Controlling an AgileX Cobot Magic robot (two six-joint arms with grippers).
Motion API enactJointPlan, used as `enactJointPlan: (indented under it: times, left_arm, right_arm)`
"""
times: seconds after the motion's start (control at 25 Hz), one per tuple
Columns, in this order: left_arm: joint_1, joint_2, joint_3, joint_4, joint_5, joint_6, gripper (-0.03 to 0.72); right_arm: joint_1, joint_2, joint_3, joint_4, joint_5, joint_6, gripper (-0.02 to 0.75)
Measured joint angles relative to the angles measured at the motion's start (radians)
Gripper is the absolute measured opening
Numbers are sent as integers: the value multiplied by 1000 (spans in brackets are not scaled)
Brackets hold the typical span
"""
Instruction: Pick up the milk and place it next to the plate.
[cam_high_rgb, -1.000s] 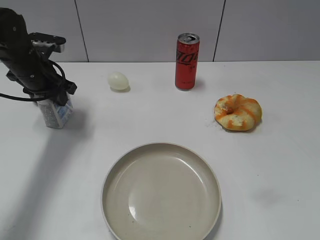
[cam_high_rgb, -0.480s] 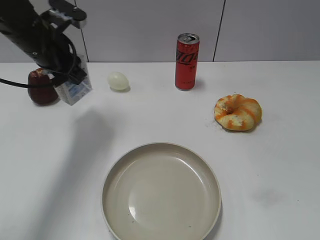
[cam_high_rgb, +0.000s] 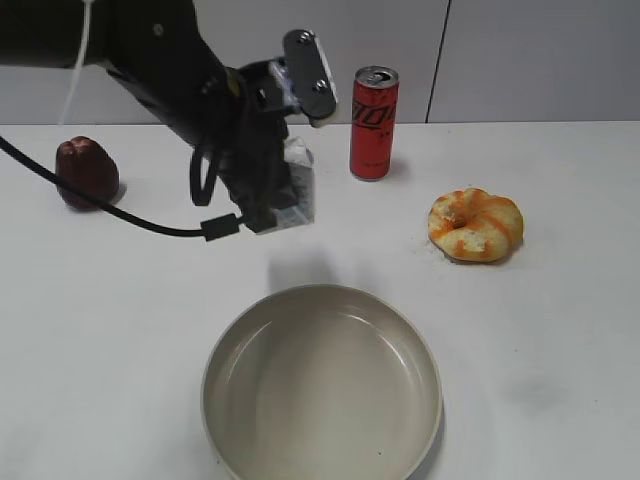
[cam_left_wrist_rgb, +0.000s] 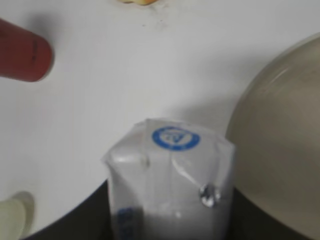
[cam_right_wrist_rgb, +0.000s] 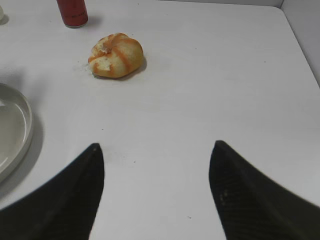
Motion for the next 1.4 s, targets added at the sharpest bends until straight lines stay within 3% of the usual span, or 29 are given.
enactJointPlan:
  times: [0.16, 0.52, 0.8, 1.04, 1.2, 1.4]
  left_arm:
    - [-9, 35, 0, -43, 3, 65, 288]
    - [-10, 87, 0, -83, 1, 74, 293]
    - [-10, 87, 0, -147, -30, 76, 557]
    - [1, 82, -15, -155, -33, 62, 590]
    - [46, 32, -61, -156, -6, 2, 590]
    - [174, -60, -80, -95, 22, -166, 590]
  right_arm:
    - [0, 0, 0, 0, 0, 0, 500]
    - [0, 0, 0, 0, 0, 0, 500]
    - [0, 0, 0, 0, 0, 0, 500]
    - [0, 0, 0, 0, 0, 0, 500]
    - [0, 0, 0, 0, 0, 0, 500]
    - [0, 0, 0, 0, 0, 0, 500]
